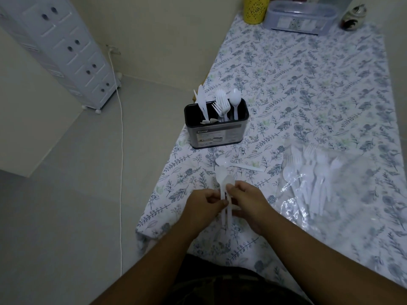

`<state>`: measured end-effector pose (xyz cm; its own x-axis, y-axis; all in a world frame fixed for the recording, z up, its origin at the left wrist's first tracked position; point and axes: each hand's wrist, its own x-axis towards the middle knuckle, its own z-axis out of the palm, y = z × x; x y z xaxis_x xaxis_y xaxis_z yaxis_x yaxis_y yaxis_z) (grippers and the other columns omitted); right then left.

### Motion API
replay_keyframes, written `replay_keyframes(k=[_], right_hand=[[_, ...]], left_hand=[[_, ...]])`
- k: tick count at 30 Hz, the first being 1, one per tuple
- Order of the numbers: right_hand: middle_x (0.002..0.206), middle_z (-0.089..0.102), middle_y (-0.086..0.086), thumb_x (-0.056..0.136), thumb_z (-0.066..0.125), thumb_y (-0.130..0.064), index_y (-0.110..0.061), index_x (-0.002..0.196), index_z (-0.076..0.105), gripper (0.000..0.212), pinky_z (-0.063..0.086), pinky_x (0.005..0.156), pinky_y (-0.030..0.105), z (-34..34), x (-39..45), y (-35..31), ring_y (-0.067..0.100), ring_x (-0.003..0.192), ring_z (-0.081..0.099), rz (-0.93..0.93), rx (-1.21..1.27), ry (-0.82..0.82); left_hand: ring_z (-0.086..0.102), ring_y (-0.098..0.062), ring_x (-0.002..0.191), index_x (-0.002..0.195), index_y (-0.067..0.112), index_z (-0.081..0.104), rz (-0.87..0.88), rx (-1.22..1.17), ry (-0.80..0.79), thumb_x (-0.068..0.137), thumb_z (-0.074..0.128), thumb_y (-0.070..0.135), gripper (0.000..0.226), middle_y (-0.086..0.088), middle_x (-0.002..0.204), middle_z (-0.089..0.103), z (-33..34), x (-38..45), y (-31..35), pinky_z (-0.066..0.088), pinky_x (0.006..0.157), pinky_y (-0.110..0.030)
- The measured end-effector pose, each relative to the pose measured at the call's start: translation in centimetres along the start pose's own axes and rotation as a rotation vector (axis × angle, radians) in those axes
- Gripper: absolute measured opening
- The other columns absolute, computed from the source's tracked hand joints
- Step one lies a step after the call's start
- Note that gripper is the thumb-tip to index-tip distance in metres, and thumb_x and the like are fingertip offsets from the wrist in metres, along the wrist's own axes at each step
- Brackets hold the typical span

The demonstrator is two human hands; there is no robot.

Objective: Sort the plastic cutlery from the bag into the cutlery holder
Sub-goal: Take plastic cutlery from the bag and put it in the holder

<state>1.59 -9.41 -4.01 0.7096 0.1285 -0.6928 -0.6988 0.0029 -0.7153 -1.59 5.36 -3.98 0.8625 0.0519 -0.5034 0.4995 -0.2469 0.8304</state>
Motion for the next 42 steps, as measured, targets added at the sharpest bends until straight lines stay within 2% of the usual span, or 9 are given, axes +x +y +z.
replay_keyframes(k=[3, 9, 15, 21, 25, 28, 37, 40, 42], right_hand=[[0.091, 0.076, 0.008, 0.103, 0.056, -0.020, -0.013, 0.104, 0.072, 0.017, 0.062, 0.076, 0.046, -0.3, -0.2, -0.4, 0.021, 0.082, 0.073, 0.009, 0.082, 0.102], [0.102, 0.078, 0.016, 0.102, 0.059, -0.020, -0.010, 0.108, 0.076, 0.020, 0.061, 0.071, 0.038, -0.8, 0.0, -0.2, 0.027, 0.086, 0.073, 0.062, 0.157, 0.087], [0.100, 0.077, 0.019, 0.100, 0.062, -0.022, -0.008, 0.091, 0.075, 0.021, 0.060, 0.089, 0.048, -1.9, -0.1, 0.2, 0.026, 0.089, 0.074, 0.061, 0.089, 0.147], [0.088, 0.072, 0.010, 0.103, 0.055, -0.029, -0.008, 0.098, 0.067, 0.024, 0.045, 0.052, 0.029, -3.9, -1.4, 0.1, 0.017, 0.062, 0.055, -0.003, -0.076, 0.224], [0.085, 0.067, 0.008, 0.105, 0.051, -0.023, -0.004, 0.102, 0.066, 0.025, 0.039, 0.050, 0.029, -5.2, -2.0, -0.4, 0.018, 0.062, 0.050, 0.001, -0.120, 0.232], [0.083, 0.062, 0.013, 0.098, 0.047, -0.004, 0.001, 0.099, 0.064, 0.018, 0.037, 0.049, 0.029, -6.0, -2.3, -0.8, 0.018, 0.061, 0.050, 0.035, -0.078, 0.216], [0.095, 0.074, 0.004, 0.099, 0.057, -0.008, -0.021, 0.127, 0.065, 0.032, 0.058, 0.077, 0.039, -7.9, -1.5, -2.6, 0.022, 0.084, 0.071, -0.160, -0.264, 0.345], [0.093, 0.077, 0.009, 0.098, 0.056, -0.009, -0.029, 0.122, 0.069, 0.034, 0.061, 0.078, 0.049, -6.3, -1.6, -2.7, 0.029, 0.083, 0.075, -0.132, -0.251, 0.213], [0.100, 0.077, 0.010, 0.101, 0.049, -0.012, -0.031, 0.121, 0.069, 0.033, 0.061, 0.065, 0.040, -5.5, -2.1, -3.0, 0.028, 0.082, 0.075, -0.085, -0.147, 0.137]], left_hand=[[0.073, -0.026, 0.075, 0.088, 0.019, 0.079, 0.078, 0.076, 0.044, 0.088, 0.073, 0.026, 0.009, -0.003, 0.077, 0.076, 0.5, 0.1, -0.4, 0.061, 0.074, -0.046], [0.071, -0.008, 0.070, 0.099, 0.021, 0.080, 0.195, 0.258, 0.070, 0.094, 0.065, 0.022, 0.016, 0.005, 0.079, 0.076, 1.9, 0.0, -0.2, 0.059, 0.070, -0.031], [0.053, 0.004, 0.050, 0.100, 0.019, 0.079, 0.250, 0.537, -0.204, 0.093, 0.060, 0.017, 0.020, 0.015, 0.064, 0.063, 1.8, 1.3, 1.5, 0.043, 0.055, -0.009], [0.060, -0.013, 0.084, 0.102, 0.010, 0.061, 0.003, 0.364, 0.312, 0.092, 0.067, 0.027, 0.020, 0.002, 0.095, 0.063, 1.2, 7.6, 3.4, 0.037, 0.058, -0.018], [0.060, -0.025, 0.099, 0.117, 0.004, 0.059, -0.029, 0.429, 0.297, 0.095, 0.064, 0.028, 0.033, -0.008, 0.107, 0.062, 1.8, 10.5, 4.1, 0.041, 0.077, -0.027], [0.065, -0.027, 0.097, 0.098, 0.004, 0.067, 0.029, 0.505, 0.288, 0.096, 0.057, 0.011, 0.013, -0.009, 0.097, 0.068, 2.2, 11.2, 3.8, 0.043, 0.071, -0.026], [0.064, 0.005, 0.064, 0.097, 0.012, 0.077, 0.384, 0.386, -0.154, 0.090, 0.071, 0.007, 0.011, 0.013, 0.076, 0.069, 1.8, 6.8, 4.6, 0.051, 0.067, -0.010], [0.064, 0.002, 0.066, 0.092, 0.016, 0.076, 0.423, 0.284, -0.038, 0.088, 0.073, 0.009, 0.009, 0.011, 0.075, 0.069, 3.4, 5.7, 4.8, 0.051, 0.066, -0.011], [0.064, -0.002, 0.070, 0.091, 0.014, 0.075, 0.443, 0.239, 0.098, 0.088, 0.073, 0.011, 0.005, 0.007, 0.078, 0.070, 4.0, 5.6, 4.5, 0.053, 0.067, -0.016]])
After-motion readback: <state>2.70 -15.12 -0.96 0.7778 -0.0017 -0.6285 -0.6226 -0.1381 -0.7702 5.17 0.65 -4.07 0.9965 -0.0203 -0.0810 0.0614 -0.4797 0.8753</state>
